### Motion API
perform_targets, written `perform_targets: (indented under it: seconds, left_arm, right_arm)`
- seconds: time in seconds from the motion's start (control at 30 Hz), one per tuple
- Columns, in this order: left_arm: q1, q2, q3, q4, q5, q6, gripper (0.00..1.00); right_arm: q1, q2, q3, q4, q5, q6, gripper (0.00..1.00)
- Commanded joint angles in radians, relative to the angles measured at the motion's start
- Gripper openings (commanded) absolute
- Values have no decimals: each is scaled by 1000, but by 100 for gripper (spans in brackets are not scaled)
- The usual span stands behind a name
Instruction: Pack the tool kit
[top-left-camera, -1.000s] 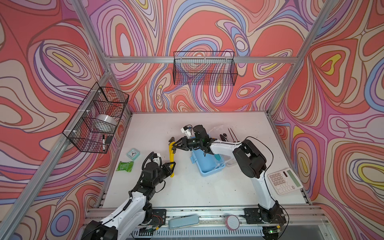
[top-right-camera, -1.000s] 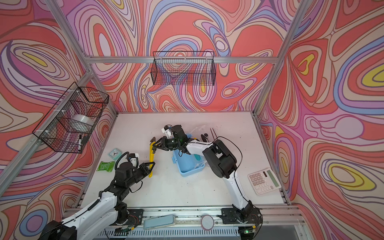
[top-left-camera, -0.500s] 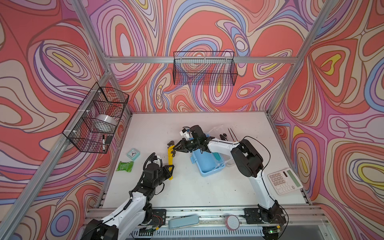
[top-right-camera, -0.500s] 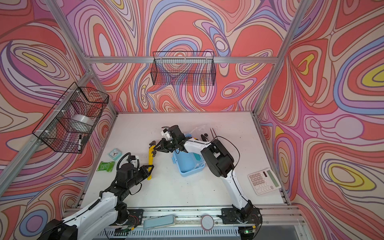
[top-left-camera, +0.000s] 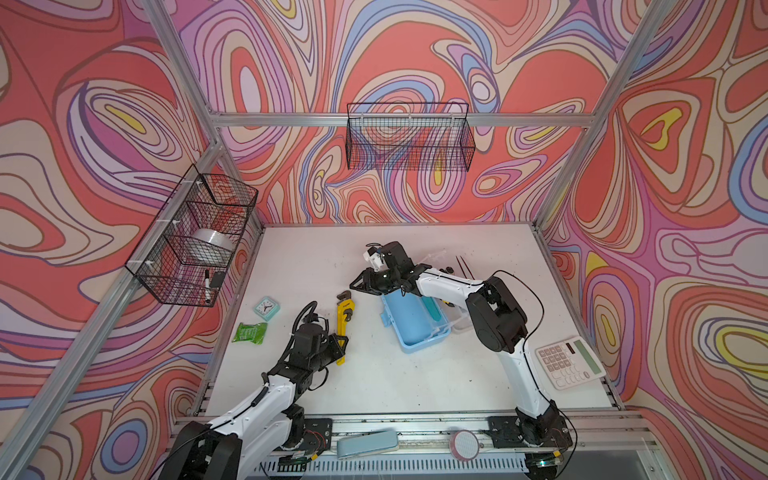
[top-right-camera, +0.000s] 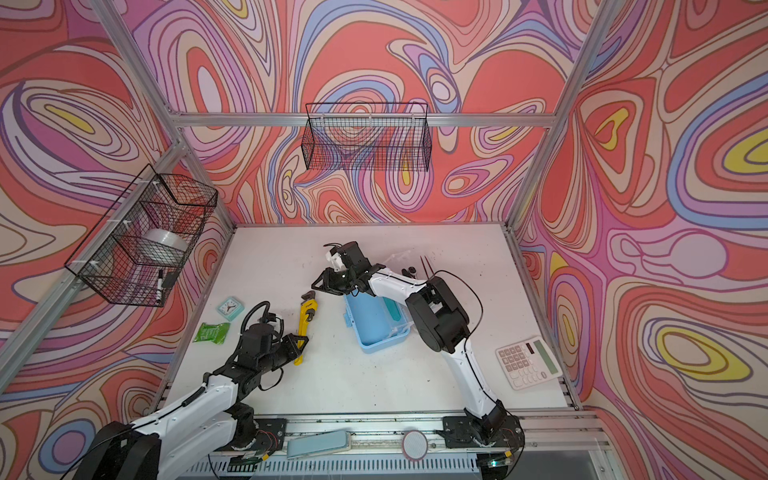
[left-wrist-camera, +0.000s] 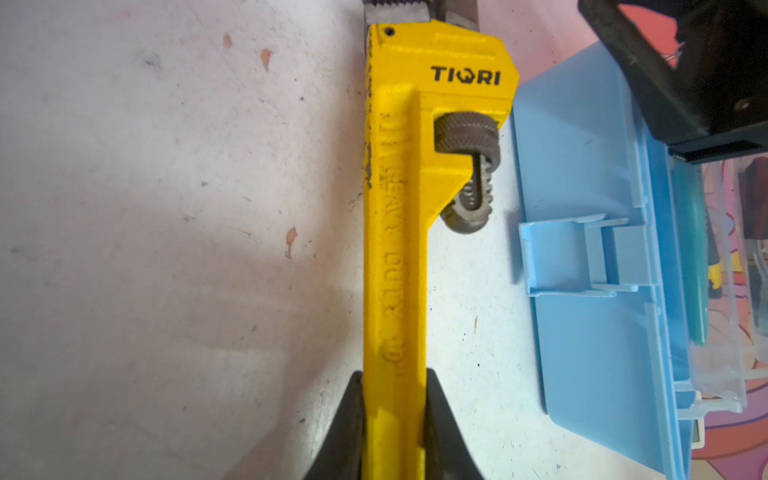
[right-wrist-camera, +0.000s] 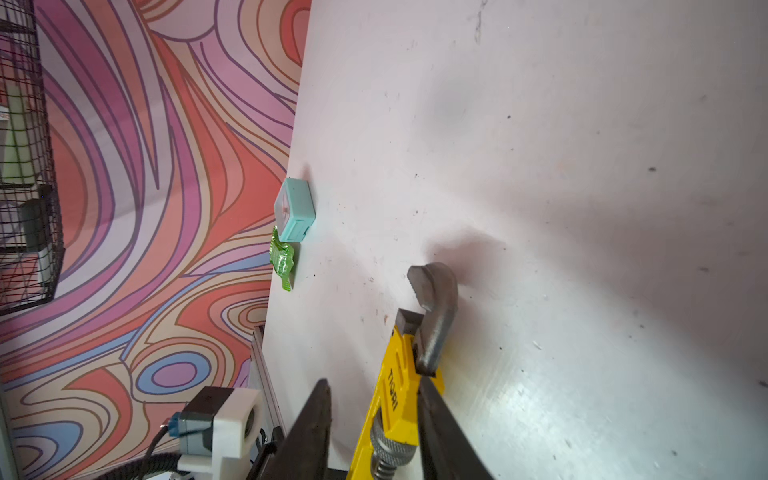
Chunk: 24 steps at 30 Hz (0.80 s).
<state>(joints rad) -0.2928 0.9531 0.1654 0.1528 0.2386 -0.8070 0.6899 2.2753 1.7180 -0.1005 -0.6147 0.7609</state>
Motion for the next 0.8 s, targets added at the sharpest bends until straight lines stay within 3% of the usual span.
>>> perform_targets:
  seconds: [0.0,0.23,0.53,0.77]
  left_arm:
    - [1,3,71,1,-15,29,0]
    - [1,59,165,-190,-69,83,0]
    - [-5,203,234,-269,-90,80,0]
    - [-20,225,241,-324,-131,71,3]
  right_arm:
    - [1,15,14,-60,38,-46,35]
    - [1,-35,24,-133,95,-111,35]
    - [0,-124,-7,-205,172,-197,36]
    - [0,-179,-34,-231,203,-240,36]
